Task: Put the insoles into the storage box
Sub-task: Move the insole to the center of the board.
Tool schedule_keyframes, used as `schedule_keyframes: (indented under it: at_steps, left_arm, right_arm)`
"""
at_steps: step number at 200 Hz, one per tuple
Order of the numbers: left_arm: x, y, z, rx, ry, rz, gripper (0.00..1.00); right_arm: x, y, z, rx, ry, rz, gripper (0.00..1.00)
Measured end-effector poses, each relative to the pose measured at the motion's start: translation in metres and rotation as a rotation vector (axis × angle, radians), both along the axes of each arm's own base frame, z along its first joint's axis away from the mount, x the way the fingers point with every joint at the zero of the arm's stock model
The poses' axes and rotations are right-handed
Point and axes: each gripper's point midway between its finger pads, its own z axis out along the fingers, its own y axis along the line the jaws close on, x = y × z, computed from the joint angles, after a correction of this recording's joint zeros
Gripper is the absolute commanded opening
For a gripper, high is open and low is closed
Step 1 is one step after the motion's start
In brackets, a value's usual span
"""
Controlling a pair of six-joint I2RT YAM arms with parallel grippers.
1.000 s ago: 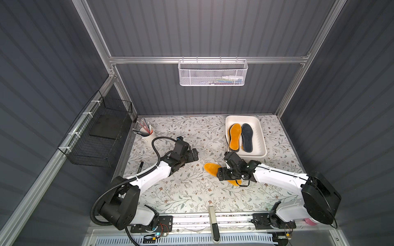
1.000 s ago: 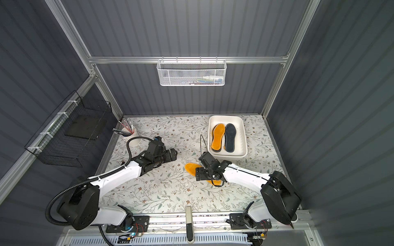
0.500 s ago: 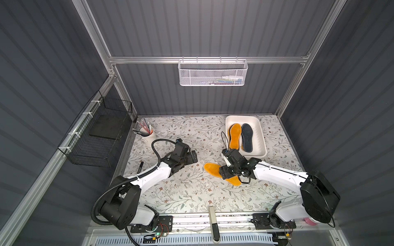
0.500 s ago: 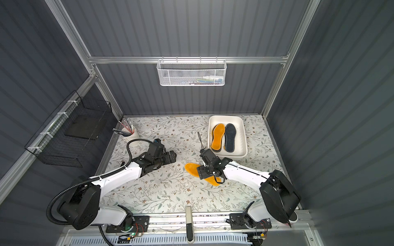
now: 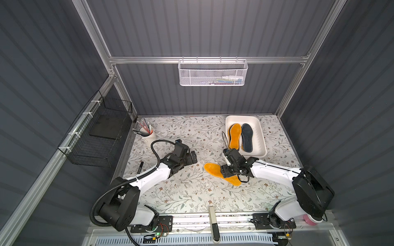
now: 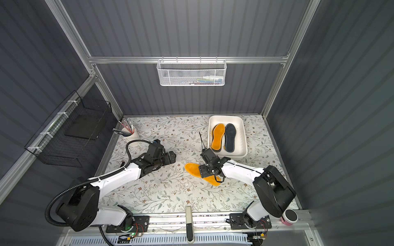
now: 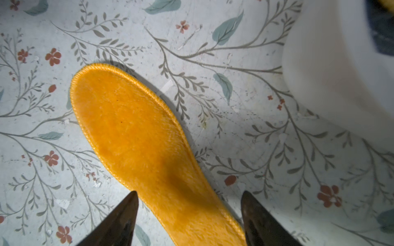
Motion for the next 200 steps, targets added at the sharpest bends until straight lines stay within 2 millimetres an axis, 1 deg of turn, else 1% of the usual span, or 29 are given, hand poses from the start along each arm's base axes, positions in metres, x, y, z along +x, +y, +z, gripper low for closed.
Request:
schedule_keyframes:
  at_steps: [21, 33, 72, 92, 121, 147, 166, 200]
  left_arm:
    - [-0.002, 0.001, 0.006, -0.01, -0.016, 0.0, 1.0]
    - [-0.003, 0.002, 0.009, -0.016, -0.024, 0.0, 1.0]
    - [-0.006, 0.003, 0.013, -0.032, -0.031, 0.006, 1.0]
    - [-0.008, 0.005, 0.012, -0.034, -0.03, 0.009, 1.0]
    - [-0.009, 0.005, 0.011, -0.033, -0.028, 0.009, 1.0]
    - [-0.01, 0.006, 0.01, -0.032, -0.026, 0.009, 1.0]
    - [-0.012, 0.007, 0.007, -0.028, -0.02, 0.008, 1.0]
    - [-0.012, 0.006, 0.007, -0.032, -0.016, 0.004, 1.0]
  right_arm:
    - [-0.002, -0.002, -0.005, -0.003, 0.018, -0.02, 0.75]
    - [-0.004, -0.002, -0.007, 0.0, 0.027, -0.03, 0.72]
    - [-0.017, -0.002, -0.016, 0.027, 0.089, -0.049, 0.67]
    - [-0.026, 0.005, -0.018, 0.048, 0.117, -0.049, 0.66]
    - [-0.041, 0.02, -0.018, 0.074, 0.147, -0.039, 0.65]
    - [-0.055, 0.034, -0.015, 0.098, 0.157, -0.017, 0.65]
    - [-0.059, 0.041, -0.007, 0.116, 0.14, -0.002, 0.65]
    - [-0.048, 0.039, 0.009, 0.125, 0.055, -0.022, 0.64]
